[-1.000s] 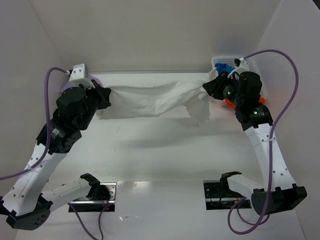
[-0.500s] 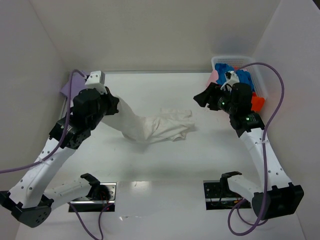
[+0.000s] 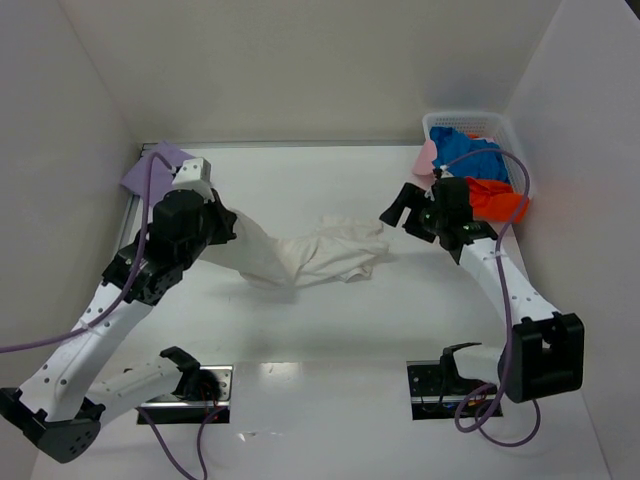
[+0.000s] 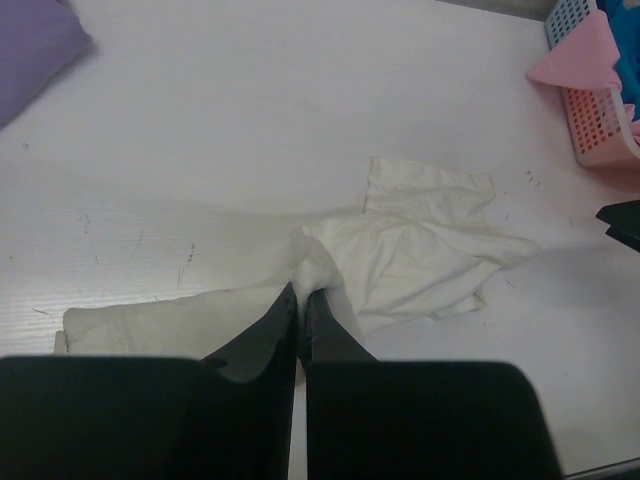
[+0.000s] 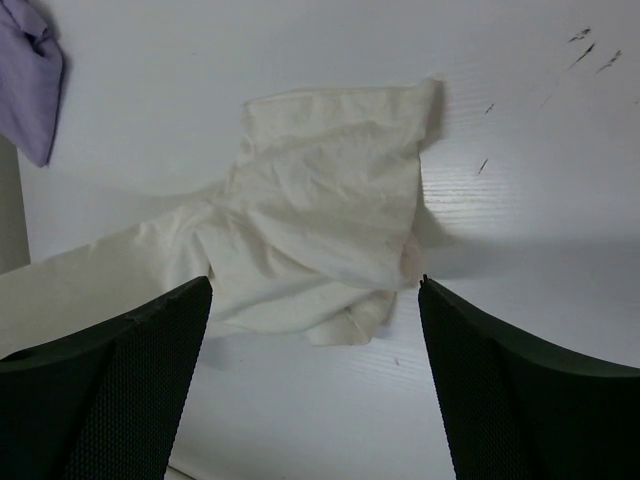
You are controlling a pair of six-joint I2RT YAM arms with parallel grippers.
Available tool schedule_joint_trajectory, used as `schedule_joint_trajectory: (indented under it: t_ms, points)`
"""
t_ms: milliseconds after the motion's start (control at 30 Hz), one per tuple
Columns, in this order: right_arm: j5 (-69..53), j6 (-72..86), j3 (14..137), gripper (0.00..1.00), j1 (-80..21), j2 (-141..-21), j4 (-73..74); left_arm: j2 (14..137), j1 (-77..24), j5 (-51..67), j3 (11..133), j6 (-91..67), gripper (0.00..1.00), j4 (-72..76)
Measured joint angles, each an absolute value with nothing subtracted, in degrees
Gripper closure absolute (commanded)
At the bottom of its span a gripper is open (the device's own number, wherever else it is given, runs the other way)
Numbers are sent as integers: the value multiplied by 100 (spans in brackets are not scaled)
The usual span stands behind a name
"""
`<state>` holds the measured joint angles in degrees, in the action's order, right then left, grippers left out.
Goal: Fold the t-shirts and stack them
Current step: Flatten out the tshirt
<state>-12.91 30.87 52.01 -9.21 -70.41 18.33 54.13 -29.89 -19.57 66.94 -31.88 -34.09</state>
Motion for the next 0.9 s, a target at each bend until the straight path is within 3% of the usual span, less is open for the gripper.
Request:
schedule_joint_trajectory:
  t_ms: [367, 467, 700, 800, 900]
  points:
    - [-1168, 3258, 5196, 10, -1118, -8097, 1319, 5376, -2980, -1914, 6683, -3192, 95, -3411]
    - [-1140, 3256, 5199, 17, -1273, -8381, 1286, 5376, -2980, -1907, 6659, -3190, 95, -3406]
    - [-1070, 3258, 5205, 20, -1402, -8683, 1278, 5376, -2954, -1876, 6630, -3190, 93, -3406]
    - [-1046, 3234, 5229, 33, -1402, -8689, 1267, 5376, -2936, -1876, 6619, -3190, 93, -3409]
    - [-1022, 3214, 5253, 58, -1402, -8715, 1238, 5376, -2928, -1872, 6617, -3190, 93, -3406]
